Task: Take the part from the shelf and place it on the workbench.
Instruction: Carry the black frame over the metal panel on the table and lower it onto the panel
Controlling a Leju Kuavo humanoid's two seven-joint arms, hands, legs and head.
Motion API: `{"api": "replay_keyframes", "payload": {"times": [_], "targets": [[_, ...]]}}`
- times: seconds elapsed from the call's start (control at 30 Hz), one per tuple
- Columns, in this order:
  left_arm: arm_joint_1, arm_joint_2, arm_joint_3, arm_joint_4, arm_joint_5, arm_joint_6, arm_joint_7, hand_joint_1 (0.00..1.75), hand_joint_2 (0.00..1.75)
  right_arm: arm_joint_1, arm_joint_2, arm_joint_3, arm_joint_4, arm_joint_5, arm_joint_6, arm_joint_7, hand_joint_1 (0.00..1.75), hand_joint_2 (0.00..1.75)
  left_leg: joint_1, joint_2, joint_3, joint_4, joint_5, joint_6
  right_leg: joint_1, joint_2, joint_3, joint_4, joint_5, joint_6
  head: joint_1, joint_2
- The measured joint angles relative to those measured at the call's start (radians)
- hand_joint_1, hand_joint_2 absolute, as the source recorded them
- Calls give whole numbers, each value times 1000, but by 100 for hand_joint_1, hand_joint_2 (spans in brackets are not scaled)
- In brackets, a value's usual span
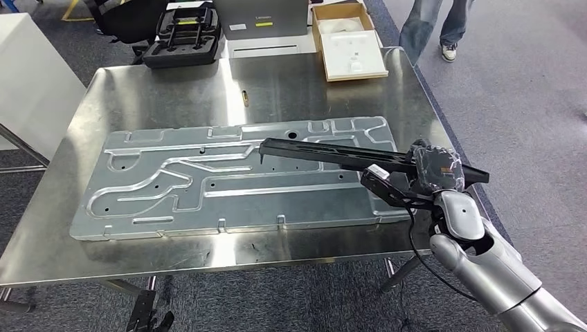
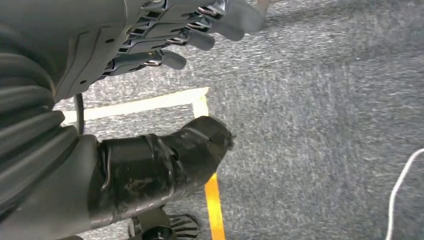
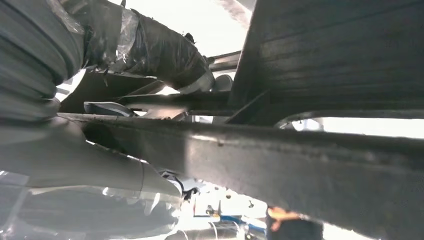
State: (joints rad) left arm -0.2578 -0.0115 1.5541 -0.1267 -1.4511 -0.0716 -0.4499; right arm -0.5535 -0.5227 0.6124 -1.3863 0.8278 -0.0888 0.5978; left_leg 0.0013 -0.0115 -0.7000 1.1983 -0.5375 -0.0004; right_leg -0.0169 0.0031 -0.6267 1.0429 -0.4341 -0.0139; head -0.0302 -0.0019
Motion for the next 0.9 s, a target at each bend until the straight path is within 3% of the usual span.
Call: {"api": "replay_keyframes", "payload": {"times": [0.07,0.1,0.13,0.2,0.27,0.33,0.43,0.53,0.6,0.63,0.73,0.8,0.87,0.9], "targets": [[1,0,0,0,-4,-18,-2,0,175,0,8,6,31,10,-6,-10,87,87,1,1,-59,106,-29,-4,1,0,1,0,-2,-3,0,0],[3,0,0,0,-5,-26,-1,0,175,-1,12,9,47,18,-7,-15,44,44,1,1,-67,113,-18,-3,1,1,2,1,-2,-3,0,0],[3,0,0,0,-6,-34,2,0,175,-1,17,12,64,27,-8,-20,0,0,1,1,-55,80,10,-1,2,2,4,1,-3,-3,0,0],[2,0,0,0,-8,-47,10,0,175,-3,28,19,96,38,-9,-29,0,0,0,1,9,-59,80,6,2,3,8,1,-7,0,0,0],[0,0,0,0,-7,-54,24,0,87,-6,39,24,127,41,-16,-37,0,0,-5,0,55,-157,109,14,4,4,9,0,-9,8,1,0],[0,1,0,0,-4,-55,35,0,0,-8,51,28,152,43,-25,-45,0,0,-9,-1,62,-173,107,20,4,5,9,-4,-7,18,1,0],[1,1,0,0,-1,-34,43,0,0,-7,61,32,180,41,-44,-50,0,0,-2,2,77,-193,115,36,6,3,0,21,-29,30,3,0],[1,1,0,0,12,0,56,0,0,-5,68,33,200,30,-67,-54,0,0,-2,4,85,-201,116,46,6,1,-81,197,-114,35,5,0],[3,1,0,0,20,26,65,0,0,2,75,34,206,26,-83,-60,0,0,-2,4,86,-200,115,47,4,1,-124,276,-130,38,5,0],[5,1,0,0,22,40,69,0,0,3,78,35,207,26,-90,-63,0,0,-2,4,86,-198,114,46,2,1,-118,261,-110,39,5,0],[7,0,0,0,23,67,76,0,0,-4,86,35,206,26,-98,-67,0,0,-2,2,85,-180,101,36,-4,0,-22,70,-24,40,5,0],[7,0,0,0,24,79,82,0,0,-9,94,37,197,30,-101,-67,0,0,-3,1,79,-169,96,26,-1,1,9,10,-13,33,5,0],[10,0,0,0,29,93,94,0,0,-14,104,39,169,46,-104,-67,0,0,-3,1,76,-167,97,17,1,3,6,11,-9,22,5,0],[12,-1,1,0,32,100,100,0,44,-18,110,40,151,56,-104,-66,0,0,-2,1,74,-162,92,12,0,4,6,8,-6,16,4,0]]}}
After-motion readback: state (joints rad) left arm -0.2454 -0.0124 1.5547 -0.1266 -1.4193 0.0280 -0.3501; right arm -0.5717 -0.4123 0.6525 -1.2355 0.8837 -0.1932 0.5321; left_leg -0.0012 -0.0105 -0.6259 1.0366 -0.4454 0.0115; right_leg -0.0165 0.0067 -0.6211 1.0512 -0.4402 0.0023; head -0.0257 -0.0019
